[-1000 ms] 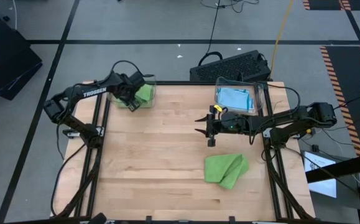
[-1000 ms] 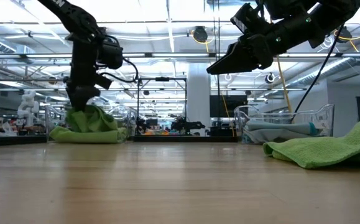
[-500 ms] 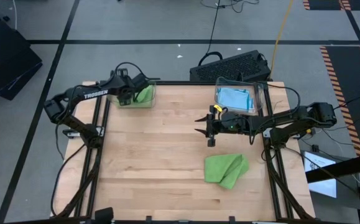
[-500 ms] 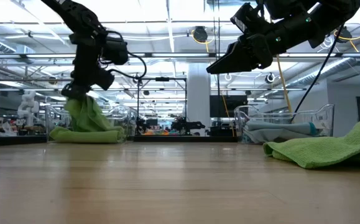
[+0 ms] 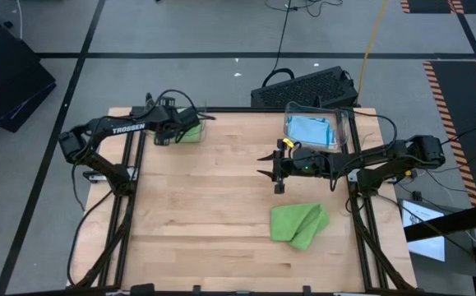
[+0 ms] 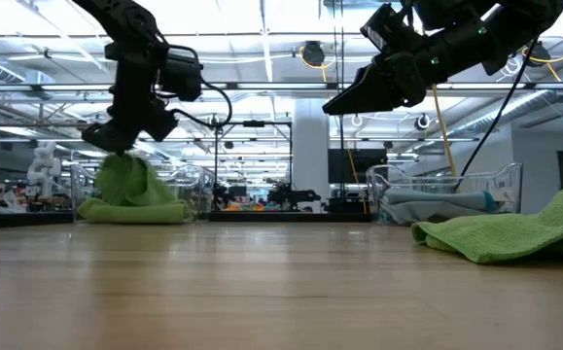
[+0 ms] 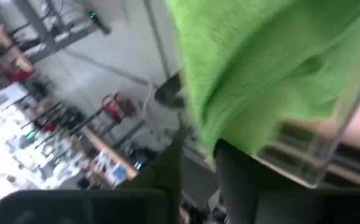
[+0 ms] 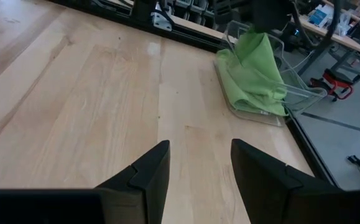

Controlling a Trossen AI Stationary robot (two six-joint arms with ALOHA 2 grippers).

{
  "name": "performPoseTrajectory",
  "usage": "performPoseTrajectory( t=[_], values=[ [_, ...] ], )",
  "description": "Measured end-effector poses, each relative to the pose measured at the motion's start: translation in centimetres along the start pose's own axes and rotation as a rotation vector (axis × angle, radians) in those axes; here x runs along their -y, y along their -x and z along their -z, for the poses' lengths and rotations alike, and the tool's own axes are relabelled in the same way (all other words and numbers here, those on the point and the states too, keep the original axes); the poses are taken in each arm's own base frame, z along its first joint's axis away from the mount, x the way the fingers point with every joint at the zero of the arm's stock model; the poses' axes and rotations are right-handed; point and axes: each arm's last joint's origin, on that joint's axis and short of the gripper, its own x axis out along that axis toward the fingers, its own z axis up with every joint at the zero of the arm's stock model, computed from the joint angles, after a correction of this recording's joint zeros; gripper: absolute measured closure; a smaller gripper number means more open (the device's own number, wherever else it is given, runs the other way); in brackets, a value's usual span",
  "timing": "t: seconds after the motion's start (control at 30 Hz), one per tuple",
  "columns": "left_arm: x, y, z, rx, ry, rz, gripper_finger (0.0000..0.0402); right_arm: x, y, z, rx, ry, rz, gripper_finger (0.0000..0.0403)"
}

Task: Fold microfiber towels
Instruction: Put the folded green microfiber cloth into the left transparent bin

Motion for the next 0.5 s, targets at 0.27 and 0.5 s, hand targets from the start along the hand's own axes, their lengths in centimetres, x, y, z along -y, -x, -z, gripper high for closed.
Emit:
performPoseTrajectory(
  t=[0.27,0.5],
  values=[
    [-0.1,-0.8,1.6,-0.148,-0.003,-0.005,0.0207,0.0,0.0,0.0,0.0,-0.003,-0.003,0.0241],
    [-1.8,0.5,1.4,-0.075,0.234,0.01,0.0201,0.0,0.0,0.0,0.0,-0.005,-0.004,0.0241]
  ],
)
